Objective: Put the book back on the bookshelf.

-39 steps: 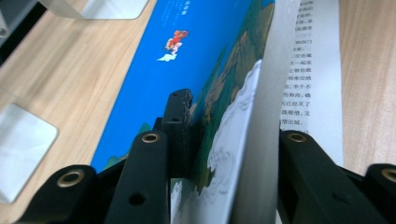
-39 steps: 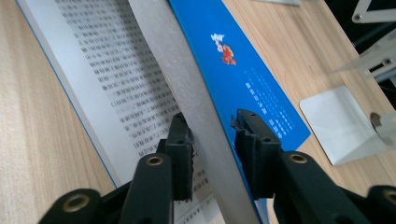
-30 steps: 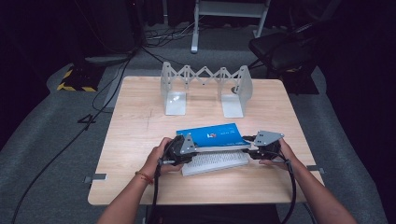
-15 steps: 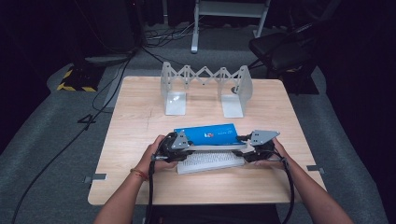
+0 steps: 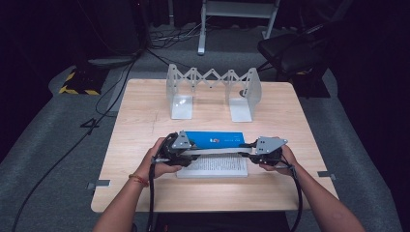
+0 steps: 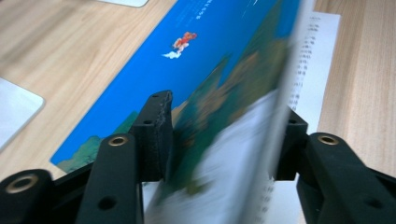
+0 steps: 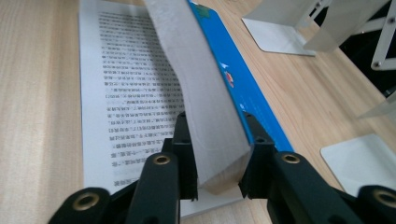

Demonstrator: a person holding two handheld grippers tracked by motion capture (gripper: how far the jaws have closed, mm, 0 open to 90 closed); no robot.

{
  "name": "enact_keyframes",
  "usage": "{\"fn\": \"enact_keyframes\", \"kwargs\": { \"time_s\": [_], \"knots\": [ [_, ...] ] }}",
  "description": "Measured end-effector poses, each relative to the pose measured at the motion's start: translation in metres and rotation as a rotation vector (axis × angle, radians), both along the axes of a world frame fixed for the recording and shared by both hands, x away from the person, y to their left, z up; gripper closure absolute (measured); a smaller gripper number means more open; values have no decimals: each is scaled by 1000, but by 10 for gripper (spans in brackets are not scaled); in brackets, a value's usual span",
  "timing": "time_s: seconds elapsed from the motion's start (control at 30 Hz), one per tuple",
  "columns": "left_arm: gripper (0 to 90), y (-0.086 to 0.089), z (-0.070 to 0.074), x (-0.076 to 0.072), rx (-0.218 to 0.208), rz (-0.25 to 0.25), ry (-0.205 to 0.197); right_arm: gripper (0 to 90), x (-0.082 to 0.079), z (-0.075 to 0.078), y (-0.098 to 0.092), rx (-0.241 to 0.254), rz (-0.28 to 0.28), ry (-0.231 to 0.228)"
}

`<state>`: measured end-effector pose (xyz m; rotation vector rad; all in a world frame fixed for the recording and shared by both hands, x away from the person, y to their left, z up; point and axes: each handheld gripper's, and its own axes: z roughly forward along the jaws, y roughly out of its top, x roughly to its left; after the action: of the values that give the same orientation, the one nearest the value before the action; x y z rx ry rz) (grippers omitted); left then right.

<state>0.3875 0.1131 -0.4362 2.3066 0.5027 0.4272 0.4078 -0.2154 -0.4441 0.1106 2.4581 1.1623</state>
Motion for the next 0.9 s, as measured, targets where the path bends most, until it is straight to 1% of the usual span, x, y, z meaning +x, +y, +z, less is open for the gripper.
{"fn": "enact_keyframes", "kwargs": {
  "time_s": [0.03,0.07,0.1,0.13,0.17,0.2,0.23,0.27,0.3,0.33,0.4,0.43,0.5,0.53,0.6,0.63,0.67,0.7,0.77,0.8,0.83,0.87,0.9],
  "knots": [
    [419,-5,3,-4,30,5,-23,736,-2,2,1,-4,0,-3],
    [398,-5,3,-4,30,5,-23,736,-3,3,3,-10,-7,-9],
    [385,-15,9,-12,45,43,-49,736,-4,3,4,-18,-9,-11],
    [365,-17,11,-13,33,47,-48,736,-5,3,5,-21,-12,-8],
    [373,-17,11,-13,33,47,-48,736,-6,4,5,-21,-17,-7],
    [373,-19,14,-14,-6,39,-37,736,-6,4,5,-21,-17,-7],
    [381,-23,18,-16,-4,44,-60,744,-8,6,9,-36,-14,-14],
    [381,-30,22,-16,-13,32,-66,748,-9,7,9,-35,-14,-14],
    [379,-34,24,-17,-14,27,-65,751,-10,9,11,-34,-14,-13],
    [371,-34,24,-17,-14,27,-65,751,-10,9,11,-34,-14,-13],
    [361,-48,24,-19,20,7,-72,759,-11,15,14,-36,-13,-13],
    [352,-57,22,-20,56,22,-92,764,-12,17,16,-45,-8,-17],
    [329,-64,20,-19,62,19,-87,766,-13,20,20,-58,-7,-10],
    [321,-68,19,-18,62,32,-87,766,-13,20,21,-61,-7,-8],
    [320,-70,17,-14,56,56,-76,767,-13,22,23,-67,-9,-2],
    [322,-70,17,-13,56,65,-85,767,-13,22,24,-70,-10,2],
    [353,-70,17,-12,56,78,-97,766,-12,23,24,-72,-11,5],
    [384,-70,17,-12,56,78,-97,766,-12,23,24,-72,-11,5],
    [400,-69,17,-11,72,78,-106,768,-11,25,26,-77,-13,15],
    [415,-67,16,-11,72,97,-118,768,-11,26,27,-81,-13,14],
    [430,-65,16,-10,64,96,-110,768,-11,26,29,-85,-13,15],
    [445,-63,15,-10,60,83,-109,768,-11,26,30,-88,-15,18],
    [480,-63,15,-10,60,83,-109,768,-11,26,30,-88,-15,18]
  ]
}}
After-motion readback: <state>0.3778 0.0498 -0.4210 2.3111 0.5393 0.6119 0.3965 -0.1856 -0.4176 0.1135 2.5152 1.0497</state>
